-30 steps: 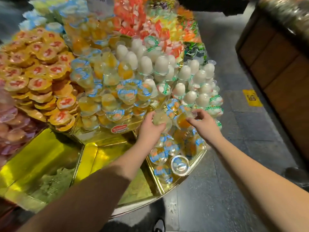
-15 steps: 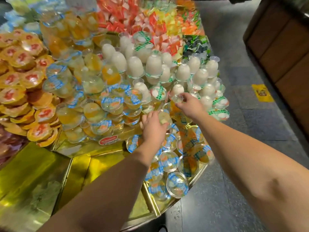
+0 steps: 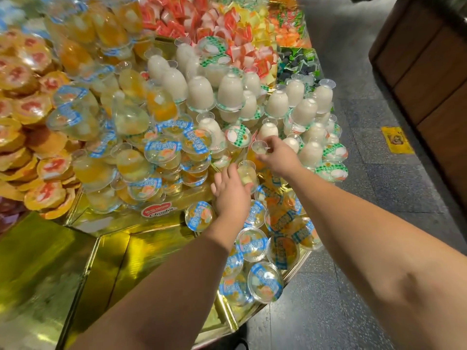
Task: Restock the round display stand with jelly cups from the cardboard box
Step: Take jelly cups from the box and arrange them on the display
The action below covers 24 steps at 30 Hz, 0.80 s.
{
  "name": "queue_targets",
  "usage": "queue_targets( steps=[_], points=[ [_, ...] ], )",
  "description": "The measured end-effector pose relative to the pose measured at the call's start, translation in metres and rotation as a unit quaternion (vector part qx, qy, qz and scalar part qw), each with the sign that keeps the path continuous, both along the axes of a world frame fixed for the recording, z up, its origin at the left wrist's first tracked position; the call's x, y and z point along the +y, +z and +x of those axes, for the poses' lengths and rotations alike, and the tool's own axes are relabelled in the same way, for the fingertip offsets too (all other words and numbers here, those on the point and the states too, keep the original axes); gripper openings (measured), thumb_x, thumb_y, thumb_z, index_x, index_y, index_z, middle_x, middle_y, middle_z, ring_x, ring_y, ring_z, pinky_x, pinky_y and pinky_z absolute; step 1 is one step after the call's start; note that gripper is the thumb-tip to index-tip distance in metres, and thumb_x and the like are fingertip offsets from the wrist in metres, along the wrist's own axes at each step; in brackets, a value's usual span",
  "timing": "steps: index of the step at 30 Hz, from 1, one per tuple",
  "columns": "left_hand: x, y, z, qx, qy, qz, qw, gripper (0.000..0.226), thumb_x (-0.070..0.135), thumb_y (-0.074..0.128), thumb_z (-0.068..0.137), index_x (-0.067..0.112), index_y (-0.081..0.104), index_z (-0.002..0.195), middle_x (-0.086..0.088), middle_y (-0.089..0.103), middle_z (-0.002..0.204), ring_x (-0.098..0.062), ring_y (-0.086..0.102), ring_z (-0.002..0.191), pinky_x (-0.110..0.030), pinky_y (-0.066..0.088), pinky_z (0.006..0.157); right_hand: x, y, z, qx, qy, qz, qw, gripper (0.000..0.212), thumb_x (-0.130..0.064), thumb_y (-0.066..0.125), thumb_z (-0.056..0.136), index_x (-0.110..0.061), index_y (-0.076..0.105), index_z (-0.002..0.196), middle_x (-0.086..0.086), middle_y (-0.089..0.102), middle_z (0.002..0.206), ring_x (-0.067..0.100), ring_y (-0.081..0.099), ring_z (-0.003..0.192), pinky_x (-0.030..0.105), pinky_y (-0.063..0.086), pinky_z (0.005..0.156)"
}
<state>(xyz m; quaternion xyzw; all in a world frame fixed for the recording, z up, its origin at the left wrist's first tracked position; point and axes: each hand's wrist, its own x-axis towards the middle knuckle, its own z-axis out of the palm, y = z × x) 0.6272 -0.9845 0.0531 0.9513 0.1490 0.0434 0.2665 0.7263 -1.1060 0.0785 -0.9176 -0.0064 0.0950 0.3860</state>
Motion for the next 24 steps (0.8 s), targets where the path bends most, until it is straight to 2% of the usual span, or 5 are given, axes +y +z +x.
queue_targets(
  steps=[3, 7, 13, 18, 24],
  points=[
    [-0.001, 0.0, 0.006, 0.001, -0.007, 0.048, 0.999, 0.062, 0.043, 0.063, 0.092, 0.018, 0.038, 0.143, 0.0, 0.046, 0.142, -0.023, 0.035, 0.13, -0.035, 0.025, 0.102, -0.003, 0.003, 0.001, 0.014, 0.001, -0.001, 1.0, 0.061, -0.02, 0.069, 0.091, -0.014, 0.041, 0.145, 0.005, 0.053, 0.144, 0.022, 0.055, 0.124, 0.036, 0.049, 0.097],
    [-0.002, 0.005, 0.012, 0.014, 0.003, 0.056, 0.998, 0.065, 0.048, 0.064, 0.089, 0.018, 0.039, 0.141, -0.003, 0.044, 0.142, -0.024, 0.035, 0.132, -0.035, 0.027, 0.103, -0.005, 0.007, -0.004, 0.037, 0.018, -0.03, 0.999, 0.065, -0.01, 0.059, 0.095, -0.013, 0.03, 0.153, 0.008, 0.047, 0.15, 0.025, 0.053, 0.127, 0.027, 0.044, 0.091],
    [0.023, 0.022, -0.022, 0.001, -0.029, -0.103, 0.994, 0.063, 0.045, 0.07, 0.087, 0.014, 0.046, 0.137, -0.003, 0.046, 0.135, -0.024, 0.038, 0.13, -0.038, 0.031, 0.108, -0.006, 0.026, -0.03, 0.031, -0.054, 0.014, 0.998, 0.058, -0.017, 0.057, 0.095, -0.015, 0.036, 0.149, 0.005, 0.05, 0.144, 0.02, 0.058, 0.103, 0.038, 0.053, 0.09],
    [0.102, 0.056, -0.103, -0.022, -0.02, -0.259, 0.965, 0.028, 0.031, 0.069, 0.091, 0.022, 0.057, 0.115, 0.005, 0.056, 0.099, -0.011, 0.052, 0.08, -0.026, 0.041, 0.073, 0.027, 0.063, -0.082, -0.043, -0.084, 0.066, 0.993, 0.04, -0.025, 0.059, 0.093, -0.015, 0.054, 0.131, 0.002, 0.062, 0.119, 0.022, 0.06, 0.105, 0.036, 0.05, 0.091],
    [0.256, 0.091, -0.202, -0.05, 0.134, -0.288, 0.947, 0.017, 0.035, 0.068, 0.091, 0.033, 0.057, 0.105, -0.008, 0.063, 0.102, -0.013, 0.053, 0.073, -0.027, 0.043, 0.062, 0.161, 0.106, -0.165, -0.037, 0.079, 0.096, 0.992, 0.014, -0.021, 0.059, 0.095, -0.021, 0.059, 0.109, -0.003, 0.062, 0.098, 0.018, 0.059, 0.095, 0.023, 0.037, 0.074]
  ],
)
